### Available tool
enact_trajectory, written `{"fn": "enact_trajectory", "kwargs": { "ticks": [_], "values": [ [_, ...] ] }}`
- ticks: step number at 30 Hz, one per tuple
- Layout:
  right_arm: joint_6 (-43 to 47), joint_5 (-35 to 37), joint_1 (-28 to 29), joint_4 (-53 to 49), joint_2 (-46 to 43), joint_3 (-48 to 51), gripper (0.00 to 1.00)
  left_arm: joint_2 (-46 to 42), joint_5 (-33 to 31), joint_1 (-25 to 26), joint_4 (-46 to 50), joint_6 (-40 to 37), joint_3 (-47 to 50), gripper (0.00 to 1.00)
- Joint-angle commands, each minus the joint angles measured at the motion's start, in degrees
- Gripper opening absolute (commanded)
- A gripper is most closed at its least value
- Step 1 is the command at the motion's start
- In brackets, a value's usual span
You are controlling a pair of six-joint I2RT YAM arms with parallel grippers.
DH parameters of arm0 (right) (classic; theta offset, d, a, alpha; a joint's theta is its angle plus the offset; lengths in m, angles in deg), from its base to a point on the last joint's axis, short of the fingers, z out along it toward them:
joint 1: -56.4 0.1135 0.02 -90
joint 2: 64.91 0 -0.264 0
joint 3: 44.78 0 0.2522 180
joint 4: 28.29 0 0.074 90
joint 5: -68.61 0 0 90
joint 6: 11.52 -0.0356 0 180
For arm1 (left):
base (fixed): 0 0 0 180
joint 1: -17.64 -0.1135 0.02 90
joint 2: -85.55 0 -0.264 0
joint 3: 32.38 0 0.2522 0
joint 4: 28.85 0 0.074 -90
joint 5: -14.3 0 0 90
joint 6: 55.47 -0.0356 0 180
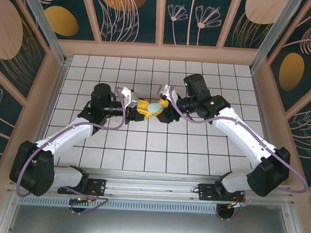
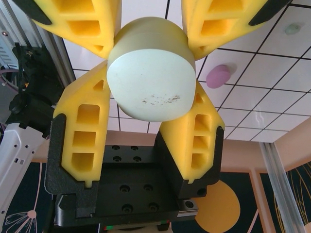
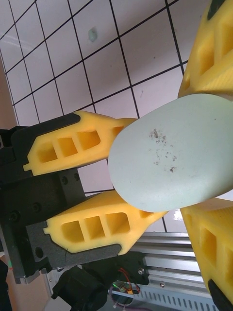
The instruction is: Insert the wireless bluetooth earbuds into the charging case
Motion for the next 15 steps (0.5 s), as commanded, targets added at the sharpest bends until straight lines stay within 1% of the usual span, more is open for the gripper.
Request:
{"fn": "enact_trajectory", "kwargs": {
  "ticks": [1,5,8,15],
  "values": [
    [-0.96,-2.87,-0.9,1.19,-1.18,-1.97,0.54,-0.5,1.67,-0.17,0.42,-0.68,-1.0,0.15],
    [-1.42,-3.06,-1.01,2.23,-1.77,-1.56,0.61,-0.59,1.66,-0.21,0.59,-0.79,-0.95,0.15],
    [-1.42,-2.97,-1.01,2.32,-1.6,-1.41,0.6,-0.77,1.67,-0.23,0.77,-0.95,-0.95,0.15],
    [-2.02,-2.98,-1.05,1.07,0.01,-2.59,0.45,-1.02,1.75,-0.21,0.99,-0.96,-0.91,0.15]
  ]
}}
